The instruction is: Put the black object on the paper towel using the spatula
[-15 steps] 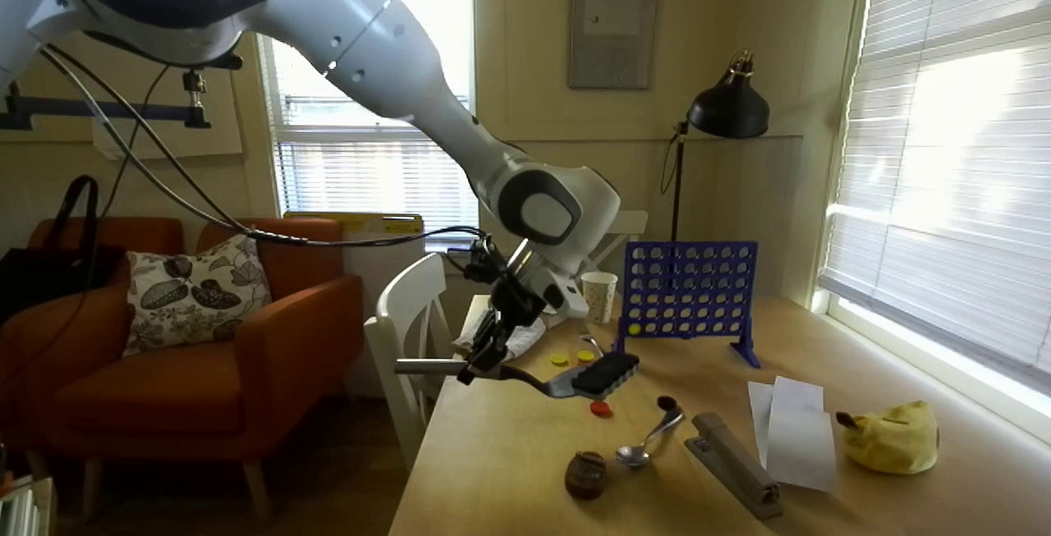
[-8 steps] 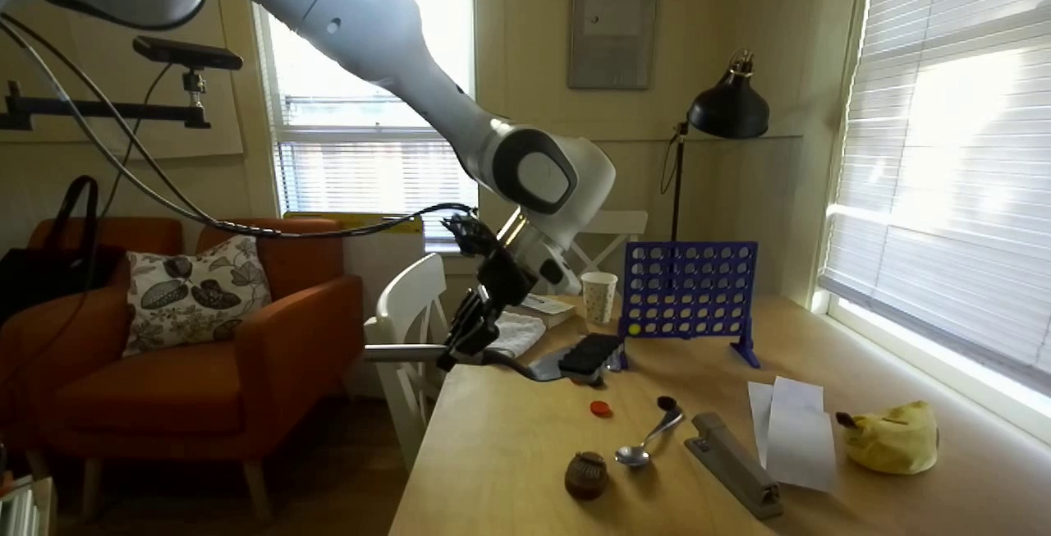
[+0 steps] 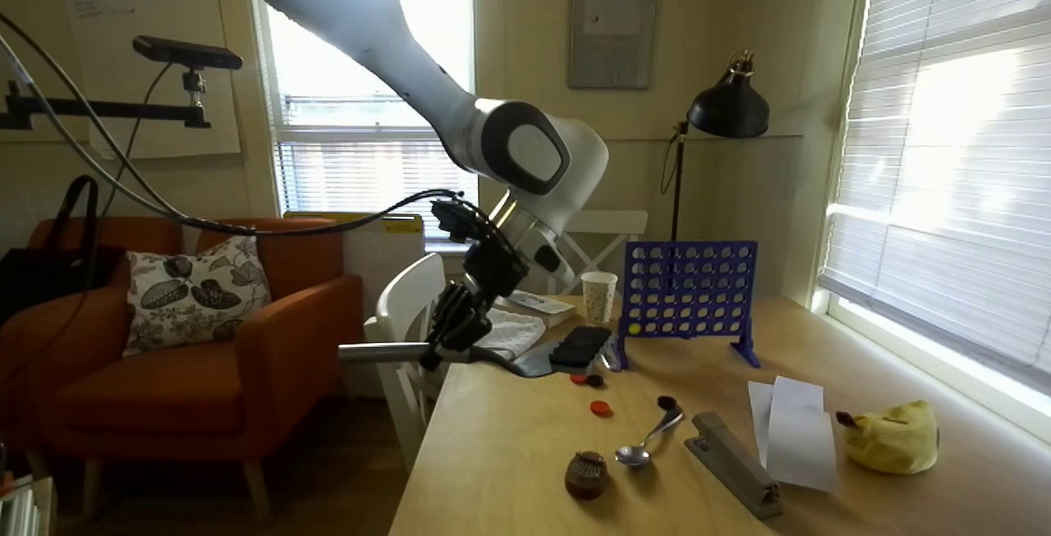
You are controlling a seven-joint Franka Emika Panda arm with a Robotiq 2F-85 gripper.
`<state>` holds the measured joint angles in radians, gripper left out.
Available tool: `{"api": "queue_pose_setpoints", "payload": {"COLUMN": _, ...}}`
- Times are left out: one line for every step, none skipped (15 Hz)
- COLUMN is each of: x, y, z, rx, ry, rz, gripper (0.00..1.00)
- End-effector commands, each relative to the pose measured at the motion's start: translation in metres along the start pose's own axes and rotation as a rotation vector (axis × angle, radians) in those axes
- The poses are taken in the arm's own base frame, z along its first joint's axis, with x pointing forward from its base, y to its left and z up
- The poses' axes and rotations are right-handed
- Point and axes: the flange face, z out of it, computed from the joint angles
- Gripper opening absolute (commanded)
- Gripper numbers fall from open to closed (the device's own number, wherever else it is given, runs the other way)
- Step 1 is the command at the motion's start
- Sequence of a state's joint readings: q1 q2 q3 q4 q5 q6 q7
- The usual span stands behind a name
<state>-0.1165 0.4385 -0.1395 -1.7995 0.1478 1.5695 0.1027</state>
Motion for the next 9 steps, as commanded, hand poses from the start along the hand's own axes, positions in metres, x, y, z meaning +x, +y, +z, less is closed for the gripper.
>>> {"api": "queue_pose_setpoints", "payload": {"x": -0.0018, "y": 0.0008, "z": -0.0005, "rx": 0.0, "ry": -0.001, "rz": -0.001, "gripper": 0.23}}
{"api": "queue_pose_setpoints", "payload": {"x": -0.0026, "y": 0.0009, "z": -0.0007, "rx": 0.0, "ry": 0.0, "rz": -0.002, "gripper": 0.23}}
{"api": "queue_pose_setpoints", "payload": {"x": -0.0027, "y": 0.0008, "z": -0.0007, "rx": -0.001, "ry": 0.0, "rz": -0.002, "gripper": 0.23}}
{"api": "queue_pose_setpoints", "payload": {"x": -0.0027, "y": 0.0009, "z": -0.0005, "rx": -0.001, "ry": -0.001, "rz": -0.002, "gripper": 0.23}}
{"api": "queue_pose_setpoints", "payload": {"x": -0.0027, "y": 0.0009, "z": -0.0005, "rx": -0.001, "ry": -0.001, "rz": -0.002, "gripper": 0.23}}
{"api": "queue_pose_setpoints", "payload": {"x": -0.0039, "y": -0.0013, "z": 0.0021, "rx": -0.006, "ry": -0.01, "rz": -0.01, "gripper": 0.06}}
{"api": "queue_pose_setpoints", "payload": {"x": -0.0018, "y": -0.0031, "z": 0.0041, "rx": -0.006, "ry": -0.018, "rz": -0.004, "gripper": 0.06}}
{"api": "queue_pose_setpoints", "payload": {"x": 0.0015, "y": -0.0032, "z": 0.004, "rx": -0.003, "ry": -0.011, "rz": 0.0, "gripper": 0.06}}
{"api": "queue_pose_setpoints", "payload": {"x": 0.0056, "y": -0.0019, "z": 0.0017, "rx": 0.003, "ry": -0.015, "rz": 0.011, "gripper": 0.06}}
